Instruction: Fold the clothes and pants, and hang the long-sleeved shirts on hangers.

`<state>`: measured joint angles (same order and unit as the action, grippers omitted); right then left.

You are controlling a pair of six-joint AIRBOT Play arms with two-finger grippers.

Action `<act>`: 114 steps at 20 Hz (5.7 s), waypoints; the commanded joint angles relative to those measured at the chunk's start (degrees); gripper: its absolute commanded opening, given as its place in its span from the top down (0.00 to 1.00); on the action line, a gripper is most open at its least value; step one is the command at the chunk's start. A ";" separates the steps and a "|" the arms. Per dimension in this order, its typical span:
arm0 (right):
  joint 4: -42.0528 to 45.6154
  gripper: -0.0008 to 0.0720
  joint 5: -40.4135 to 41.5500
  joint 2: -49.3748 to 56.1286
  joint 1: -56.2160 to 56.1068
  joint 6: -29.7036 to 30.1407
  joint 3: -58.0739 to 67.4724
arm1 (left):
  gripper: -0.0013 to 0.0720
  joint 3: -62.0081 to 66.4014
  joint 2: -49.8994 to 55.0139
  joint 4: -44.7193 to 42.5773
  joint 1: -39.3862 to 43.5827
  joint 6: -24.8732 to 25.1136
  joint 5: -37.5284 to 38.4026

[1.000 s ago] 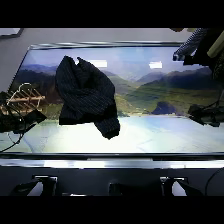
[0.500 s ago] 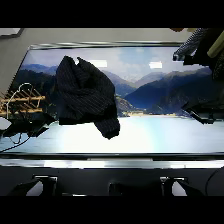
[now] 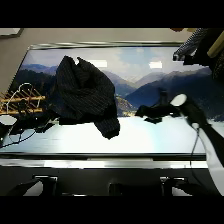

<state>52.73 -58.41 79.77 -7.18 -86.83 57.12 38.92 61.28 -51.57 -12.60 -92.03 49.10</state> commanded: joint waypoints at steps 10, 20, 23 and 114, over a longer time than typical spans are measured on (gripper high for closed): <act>-10.62 0.97 -0.61 7.98 -9.64 3.93 2.45 | 0.02 0.02 0.55 1.31 -0.35 0.59 -2.23; 22.84 0.97 -17.20 -12.50 21.05 -8.66 12.96 | 0.02 -0.04 3.30 9.27 0.98 4.90 -2.08; 28.24 0.97 -17.99 -12.44 22.38 -8.66 12.85 | 0.02 0.00 5.14 19.50 3.74 10.75 -2.71; 19.82 0.97 -24.00 -14.84 22.21 -5.95 27.71 | 0.01 8.04 9.27 14.58 28.39 -4.37 -13.09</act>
<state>72.84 -82.08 64.62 15.07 -92.66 86.04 46.48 71.40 -38.44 15.31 -98.45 38.39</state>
